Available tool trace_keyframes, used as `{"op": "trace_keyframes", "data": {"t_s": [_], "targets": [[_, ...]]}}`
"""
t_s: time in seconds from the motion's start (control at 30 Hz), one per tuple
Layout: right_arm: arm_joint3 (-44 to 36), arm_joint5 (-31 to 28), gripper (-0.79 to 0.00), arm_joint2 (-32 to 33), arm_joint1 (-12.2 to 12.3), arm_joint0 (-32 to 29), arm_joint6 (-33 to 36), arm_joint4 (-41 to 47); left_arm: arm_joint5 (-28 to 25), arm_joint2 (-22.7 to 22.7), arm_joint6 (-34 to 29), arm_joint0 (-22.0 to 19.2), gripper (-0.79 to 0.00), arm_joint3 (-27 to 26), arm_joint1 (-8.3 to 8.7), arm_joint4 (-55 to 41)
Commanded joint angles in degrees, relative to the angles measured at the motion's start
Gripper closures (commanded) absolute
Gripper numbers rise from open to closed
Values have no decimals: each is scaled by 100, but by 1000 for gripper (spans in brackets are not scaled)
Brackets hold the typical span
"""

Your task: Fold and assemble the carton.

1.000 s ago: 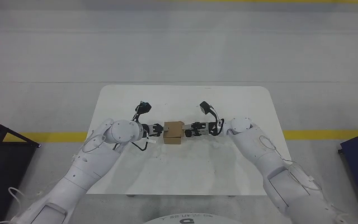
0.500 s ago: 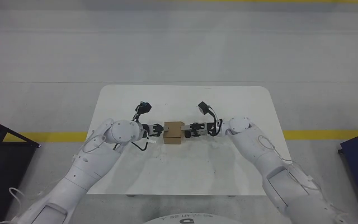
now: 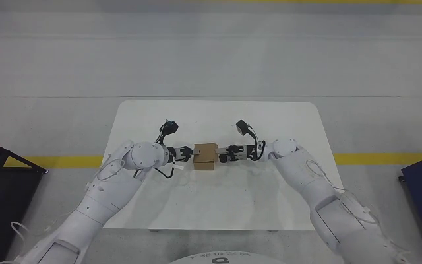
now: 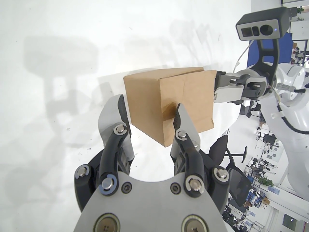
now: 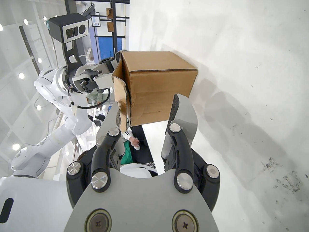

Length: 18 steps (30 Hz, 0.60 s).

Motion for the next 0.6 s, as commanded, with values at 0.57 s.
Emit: {"op": "trace_keyframes", "data": {"t_s": [0.57], "targets": [[127, -59, -369, 72, 32, -16, -12, 38, -39, -32, -26, 9, -372, 39, -26, -7]]}}
